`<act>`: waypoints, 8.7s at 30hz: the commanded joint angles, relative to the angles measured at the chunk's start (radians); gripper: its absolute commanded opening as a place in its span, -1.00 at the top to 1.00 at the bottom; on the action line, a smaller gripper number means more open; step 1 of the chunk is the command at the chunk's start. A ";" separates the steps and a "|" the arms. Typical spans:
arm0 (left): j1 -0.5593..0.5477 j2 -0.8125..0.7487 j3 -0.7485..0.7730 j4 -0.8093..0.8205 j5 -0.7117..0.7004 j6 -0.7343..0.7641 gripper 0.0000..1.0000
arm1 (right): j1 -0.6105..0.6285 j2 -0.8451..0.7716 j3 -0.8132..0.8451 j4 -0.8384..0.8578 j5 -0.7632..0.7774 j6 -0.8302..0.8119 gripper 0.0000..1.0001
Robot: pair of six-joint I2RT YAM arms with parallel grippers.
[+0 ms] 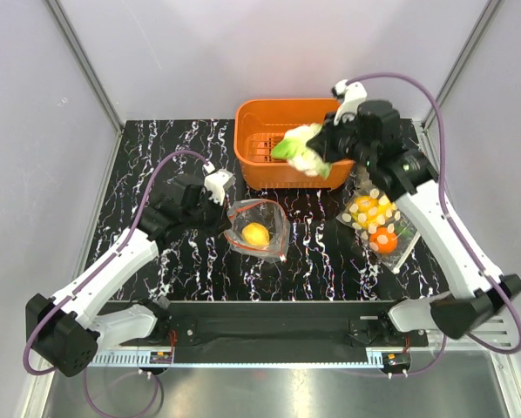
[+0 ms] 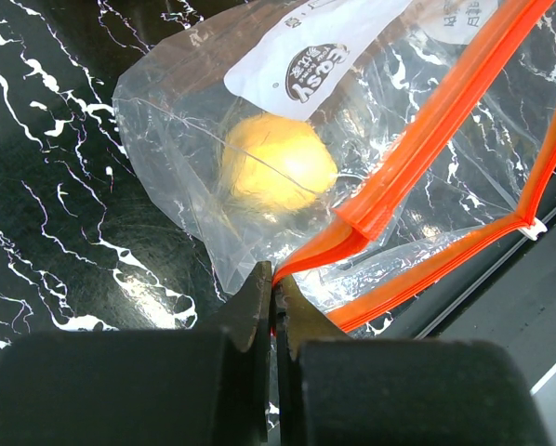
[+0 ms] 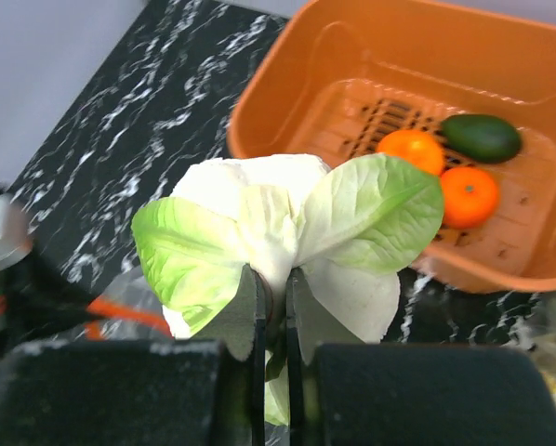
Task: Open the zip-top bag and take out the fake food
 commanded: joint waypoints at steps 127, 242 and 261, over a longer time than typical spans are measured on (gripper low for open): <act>0.002 0.052 0.032 0.018 0.028 0.002 1.00 | 0.415 0.527 -0.468 0.458 0.238 0.181 0.08; 0.034 -0.082 0.001 0.164 0.019 -0.078 1.00 | 0.495 -0.013 -0.493 0.647 -0.161 0.120 1.00; 0.034 0.012 0.010 0.138 0.295 -0.031 1.00 | 0.495 -0.019 -0.567 0.874 -0.333 0.141 1.00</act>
